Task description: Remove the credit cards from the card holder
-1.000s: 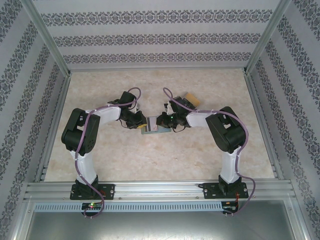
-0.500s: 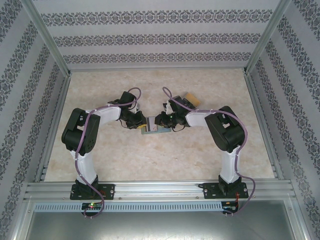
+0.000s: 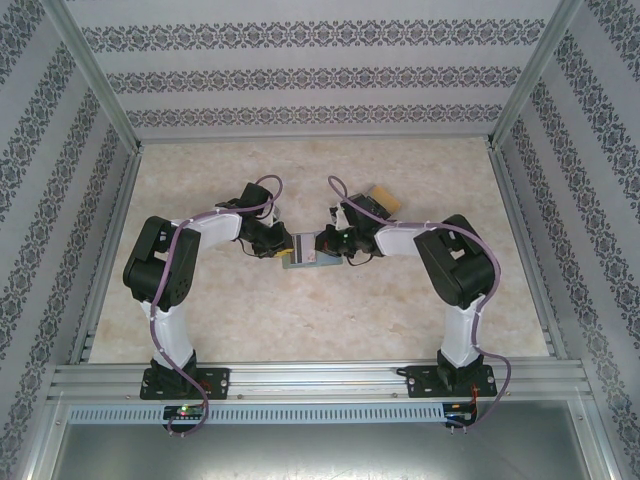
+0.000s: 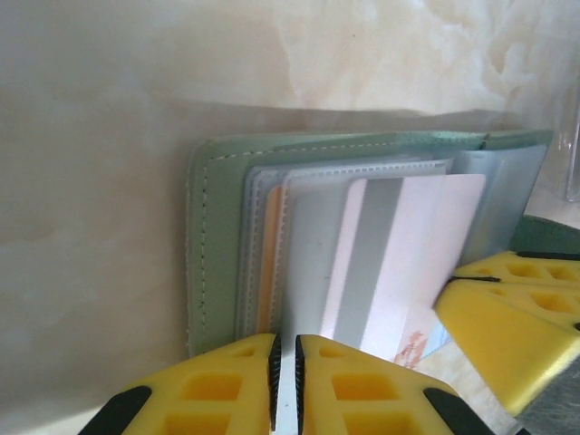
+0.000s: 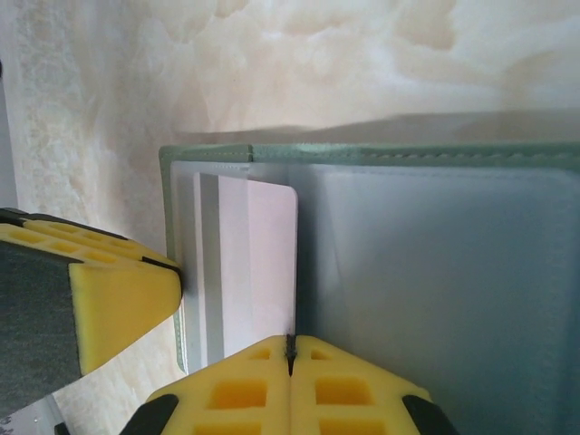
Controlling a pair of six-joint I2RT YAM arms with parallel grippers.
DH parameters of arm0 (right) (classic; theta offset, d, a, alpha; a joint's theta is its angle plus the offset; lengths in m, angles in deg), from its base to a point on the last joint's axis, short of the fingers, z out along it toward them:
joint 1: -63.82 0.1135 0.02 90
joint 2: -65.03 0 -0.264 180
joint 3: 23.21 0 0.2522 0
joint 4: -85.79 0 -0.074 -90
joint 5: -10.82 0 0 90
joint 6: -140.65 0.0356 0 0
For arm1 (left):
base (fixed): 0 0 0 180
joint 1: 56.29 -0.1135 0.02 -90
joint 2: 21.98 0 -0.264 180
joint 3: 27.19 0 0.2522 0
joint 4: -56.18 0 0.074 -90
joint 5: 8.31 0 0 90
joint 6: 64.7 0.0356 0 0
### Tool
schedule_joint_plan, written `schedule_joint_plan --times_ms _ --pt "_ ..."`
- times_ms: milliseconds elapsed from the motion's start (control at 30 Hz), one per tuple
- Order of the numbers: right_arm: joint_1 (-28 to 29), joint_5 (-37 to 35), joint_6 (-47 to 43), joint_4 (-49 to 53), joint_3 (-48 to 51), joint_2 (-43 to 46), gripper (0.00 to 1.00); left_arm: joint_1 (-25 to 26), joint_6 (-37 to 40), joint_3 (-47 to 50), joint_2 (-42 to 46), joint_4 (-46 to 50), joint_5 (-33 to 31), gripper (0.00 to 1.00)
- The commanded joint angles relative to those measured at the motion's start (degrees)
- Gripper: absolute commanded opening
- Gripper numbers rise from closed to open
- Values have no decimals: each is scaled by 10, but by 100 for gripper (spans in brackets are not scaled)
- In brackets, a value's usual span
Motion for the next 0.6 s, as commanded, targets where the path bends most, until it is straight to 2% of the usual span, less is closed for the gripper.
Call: schedule_joint_plan --times_ms 0,33,100,233,567 --pt "-7 -9 -16 -7 5 16 0 3 15 -9 -8 37 -16 17" --pt "-7 -3 -14 -6 2 10 2 3 16 -11 -8 39 -16 17" --pt "-6 12 -9 2 -10 -4 16 1 18 -18 -5 48 -19 16" --pt "-2 23 -2 15 -20 -21 28 1 37 -39 30 77 -38 17" --pt "-1 28 1 25 -37 -37 30 12 32 -70 18 57 10 16"
